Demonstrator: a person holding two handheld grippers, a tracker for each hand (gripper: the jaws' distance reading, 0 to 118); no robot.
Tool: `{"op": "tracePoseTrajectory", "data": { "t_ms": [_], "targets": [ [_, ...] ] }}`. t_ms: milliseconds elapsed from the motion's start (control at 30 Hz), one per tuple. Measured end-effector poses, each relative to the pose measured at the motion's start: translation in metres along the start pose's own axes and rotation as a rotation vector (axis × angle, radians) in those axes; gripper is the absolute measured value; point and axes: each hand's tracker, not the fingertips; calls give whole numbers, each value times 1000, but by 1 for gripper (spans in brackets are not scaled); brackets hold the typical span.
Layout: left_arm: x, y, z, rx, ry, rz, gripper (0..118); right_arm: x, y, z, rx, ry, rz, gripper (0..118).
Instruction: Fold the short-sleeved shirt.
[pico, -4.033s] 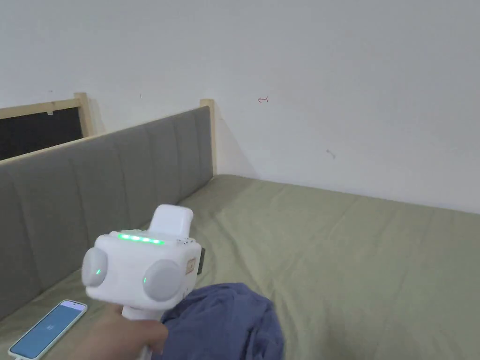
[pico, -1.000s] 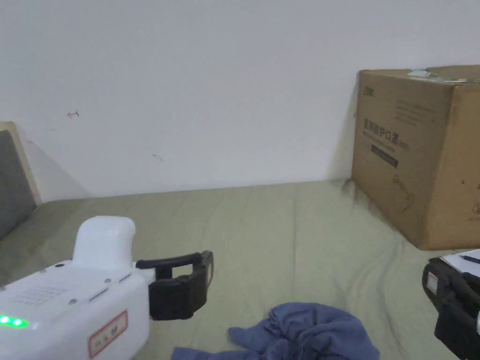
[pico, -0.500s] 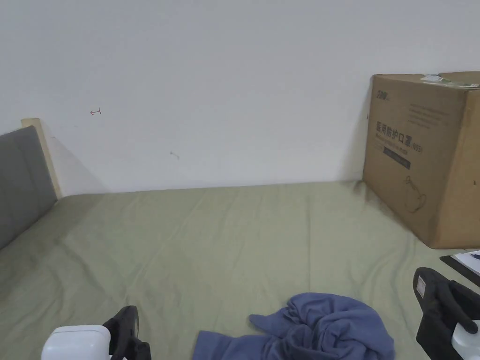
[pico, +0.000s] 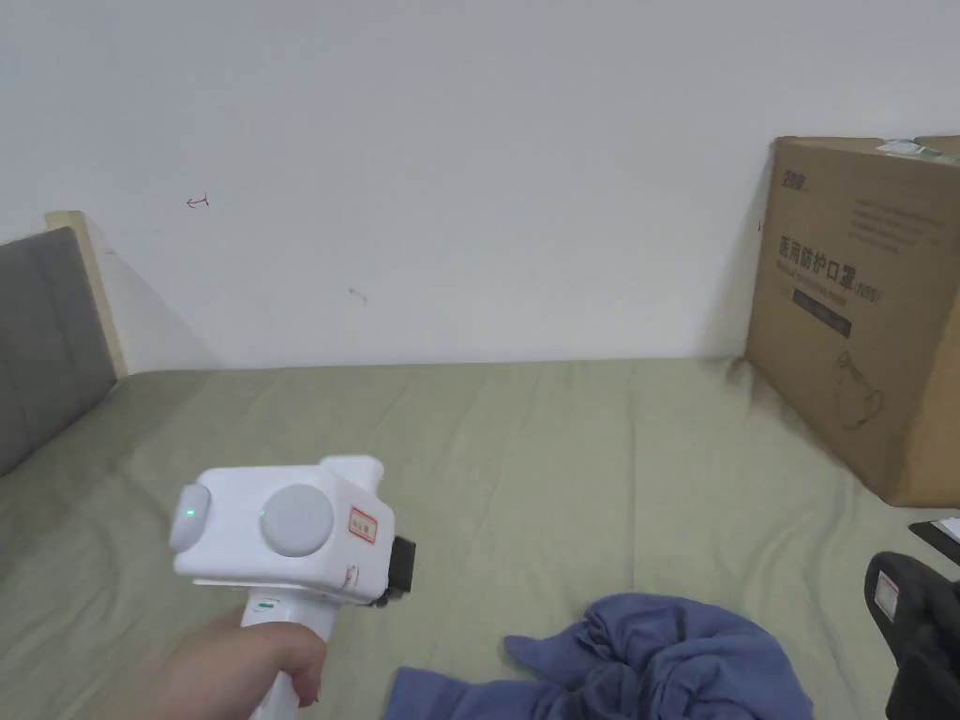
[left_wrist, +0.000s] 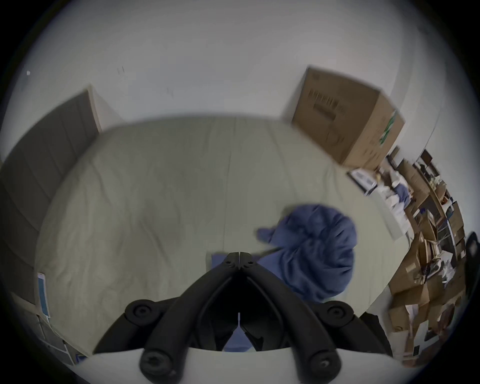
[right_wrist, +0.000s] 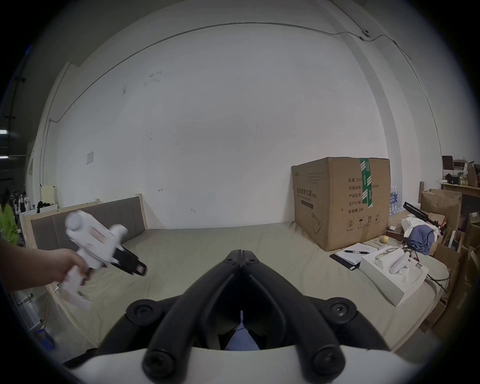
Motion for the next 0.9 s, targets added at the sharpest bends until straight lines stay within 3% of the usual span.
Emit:
{"op": "tracePoseTrajectory", "data": {
  "t_ms": [100, 133, 200, 233, 267, 367, 433, 500, 533, 600, 700, 767, 900],
  "targets": [
    [-18, 3, -63, -172, -53, 99, 1, 3, -13, -11, -27, -5, 18, 0],
    [-25, 2, -80, -208, -70, 134, 12, 4, -17, -17, -62, -11, 42, 0],
    [-32, -2, -104, -228, -64, 165, 82, 6, -23, -27, -115, -6, 60, 0],
    [-32, -6, -114, -218, -50, 153, 109, 8, -26, -30, -122, -1, 57, 0],
    [-33, -11, -123, -214, -47, 150, 118, 10, -29, -33, -126, 1, 56, 0],
    [-28, -21, -136, -199, -88, 157, 117, 12, -36, -42, -145, -5, 62, 0],
    [-23, -30, -151, -298, -100, 169, 117, 13, -40, -48, -166, -9, 56, 0],
    [-20, -35, -160, -341, -73, 138, 110, 13, -43, -53, -183, -6, 41, 0],
    [-16, -38, -159, -341, -81, 101, 102, 12, -45, -55, -188, -2, 34, 0],
    [-9, -42, -155, -300, 15, -12, 71, 11, -48, -57, -195, -2, 31, 0],
    [-1, -43, -133, -221, 5, -77, 52, 6, -52, -63, -211, -3, 31, 0],
    [-3, -46, -118, -177, -102, -40, 4, 6, -50, -69, -218, 9, 26, 0],
    [-3, -58, -89, -17, -57, -19, 4, 23, -31, -116, -156, 126, 15, 0]
  ]
}}
